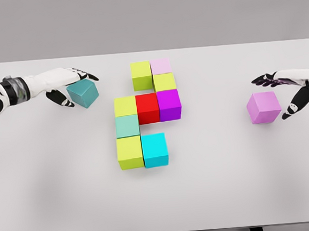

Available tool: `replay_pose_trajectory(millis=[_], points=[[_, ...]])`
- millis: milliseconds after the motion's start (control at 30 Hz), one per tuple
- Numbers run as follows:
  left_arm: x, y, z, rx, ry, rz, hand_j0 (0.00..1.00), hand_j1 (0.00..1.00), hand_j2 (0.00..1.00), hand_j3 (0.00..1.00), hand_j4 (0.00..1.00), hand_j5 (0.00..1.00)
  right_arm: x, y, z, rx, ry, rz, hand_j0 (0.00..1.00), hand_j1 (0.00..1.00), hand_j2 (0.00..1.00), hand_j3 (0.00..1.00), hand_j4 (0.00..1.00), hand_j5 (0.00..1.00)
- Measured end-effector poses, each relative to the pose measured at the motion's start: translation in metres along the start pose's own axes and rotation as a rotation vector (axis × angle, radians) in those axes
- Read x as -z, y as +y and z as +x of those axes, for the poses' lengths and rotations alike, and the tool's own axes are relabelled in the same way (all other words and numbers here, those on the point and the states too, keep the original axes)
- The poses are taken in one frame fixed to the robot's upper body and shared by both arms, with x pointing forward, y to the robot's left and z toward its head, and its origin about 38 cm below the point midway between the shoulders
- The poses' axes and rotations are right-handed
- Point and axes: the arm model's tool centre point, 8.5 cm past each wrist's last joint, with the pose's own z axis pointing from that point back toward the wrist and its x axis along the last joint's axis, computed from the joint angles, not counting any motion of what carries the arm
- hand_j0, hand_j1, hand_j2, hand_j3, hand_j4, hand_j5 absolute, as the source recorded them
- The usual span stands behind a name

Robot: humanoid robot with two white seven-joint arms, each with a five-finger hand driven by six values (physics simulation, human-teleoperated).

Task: Assemble the squares on the desktop into the number 2

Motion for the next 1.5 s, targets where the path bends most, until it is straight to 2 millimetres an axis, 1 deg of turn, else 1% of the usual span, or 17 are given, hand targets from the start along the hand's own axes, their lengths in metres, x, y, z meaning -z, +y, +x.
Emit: replay_pose_trajectory(millis=[67, 100, 133, 167, 200, 267, 333, 400, 467, 533, 600, 700, 900, 1100, 1167, 1233, 1500], points=[[0.001, -0.001, 0.0, 0.0, 0.002, -0.005, 0.79, 0.79, 0.79, 0.79, 0.79, 0.79, 0.003, 0.001, 0.0, 0.001, -0.001, 0.004, 1.0, 1.0, 1.0, 1.0, 1.0, 1.0], [0.001, -0.002, 0.0, -0.001, 0.001, -0.005, 0.71, 0.71, 0.71, 0.71, 0.71, 0.71, 0.005, 0.002, 0.001, -0.002, -0.002, 0.005, 1.0, 1.0, 1.0, 1.0, 1.0, 1.0], [0.001, -0.002, 0.001, -0.003, 0.001, -0.005, 0.68, 0.68, 0.68, 0.68, 0.68, 0.68, 0.007, 0.002, 0.002, -0.003, -0.003, 0.007, 1.0, 1.0, 1.0, 1.0, 1.0, 1.0], [0.001, -0.002, 0.001, -0.004, 0.0, -0.005, 0.61, 0.61, 0.61, 0.61, 0.61, 0.61, 0.009, 0.003, 0.002, -0.003, -0.003, 0.009, 1.0, 1.0, 1.0, 1.0, 1.0, 1.0], [0.001, -0.002, 0.001, -0.005, -0.001, -0.004, 0.59, 0.59, 0.59, 0.59, 0.59, 0.59, 0.009, 0.002, 0.003, -0.005, -0.004, 0.009, 1.0, 1.0, 1.0, 1.0, 1.0, 1.0], [0.001, -0.003, 0.001, -0.008, -0.001, -0.004, 0.5, 0.5, 0.5, 0.5, 0.5, 0.5, 0.011, 0.003, 0.002, -0.006, -0.003, 0.011, 1.0, 1.0, 1.0, 1.0, 1.0, 1.0], [0.001, -0.003, 0.001, -0.009, -0.001, -0.005, 0.49, 0.49, 0.49, 0.49, 0.49, 0.49, 0.012, 0.003, 0.001, -0.005, 0.001, 0.011, 1.0, 1.0, 1.0, 1.0, 1.0, 1.0], [0.0, -0.003, 0.001, -0.01, -0.002, -0.006, 0.48, 0.48, 0.48, 0.48, 0.48, 0.48, 0.014, 0.008, -0.004, 0.004, 0.01, 0.021, 1.0, 1.0, 1.0, 1.0, 1.0, 1.0], [0.0, -0.003, 0.0, -0.011, -0.001, -0.006, 0.46, 0.46, 0.46, 0.46, 0.46, 0.46, 0.014, 0.008, -0.006, 0.006, 0.013, 0.021, 1.0, 1.0, 1.0, 1.0, 1.0, 1.0], [0.0, -0.003, 0.0, -0.012, -0.001, -0.005, 0.44, 0.44, 0.44, 0.44, 0.44, 0.44, 0.015, 0.009, -0.007, 0.007, 0.014, 0.022, 0.97, 0.97, 0.97, 0.97, 0.97, 0.97], [0.0, -0.003, 0.0, -0.014, -0.001, -0.004, 0.44, 0.44, 0.44, 0.44, 0.44, 0.44, 0.015, 0.008, -0.007, 0.006, 0.015, 0.02, 0.96, 0.96, 0.96, 0.96, 0.96, 0.96], [0.0, -0.002, 0.0, -0.016, -0.002, -0.001, 0.43, 0.43, 0.43, 0.43, 0.43, 0.43, 0.015, 0.008, -0.008, -0.001, 0.022, 0.02, 0.91, 0.91, 0.91, 0.91, 0.91, 0.91], [-0.002, 0.0, 0.001, -0.017, -0.005, 0.003, 0.42, 0.42, 0.42, 0.42, 0.42, 0.42, 0.017, 0.009, -0.007, -0.008, 0.02, 0.023, 0.89, 0.89, 0.89, 0.89, 0.89, 0.89], [0.0, 0.006, 0.009, -0.017, -0.033, 0.019, 0.4, 0.4, 0.4, 0.4, 0.4, 0.4, 0.019, 0.01, -0.006, -0.008, 0.017, 0.025, 0.85, 0.85, 0.85, 0.85, 0.85, 0.85], [0.001, 0.009, 0.012, -0.021, -0.036, 0.026, 0.4, 0.4, 0.4, 0.4, 0.4, 0.4, 0.019, 0.01, -0.006, -0.008, 0.017, 0.025, 0.83, 0.83, 0.83, 0.83, 0.83, 0.83], [0.002, 0.011, 0.014, -0.025, -0.037, 0.032, 0.4, 0.4, 0.4, 0.4, 0.4, 0.4, 0.019, 0.01, -0.006, -0.007, 0.018, 0.025, 0.77, 0.77, 0.77, 0.77, 0.77, 0.77], [0.005, 0.022, 0.014, -0.039, 0.0, 0.052, 0.4, 0.4, 0.4, 0.4, 0.4, 0.4, 0.018, 0.01, -0.006, -0.008, 0.016, 0.024, 0.69, 0.69, 0.69, 0.69, 0.69, 0.69]])
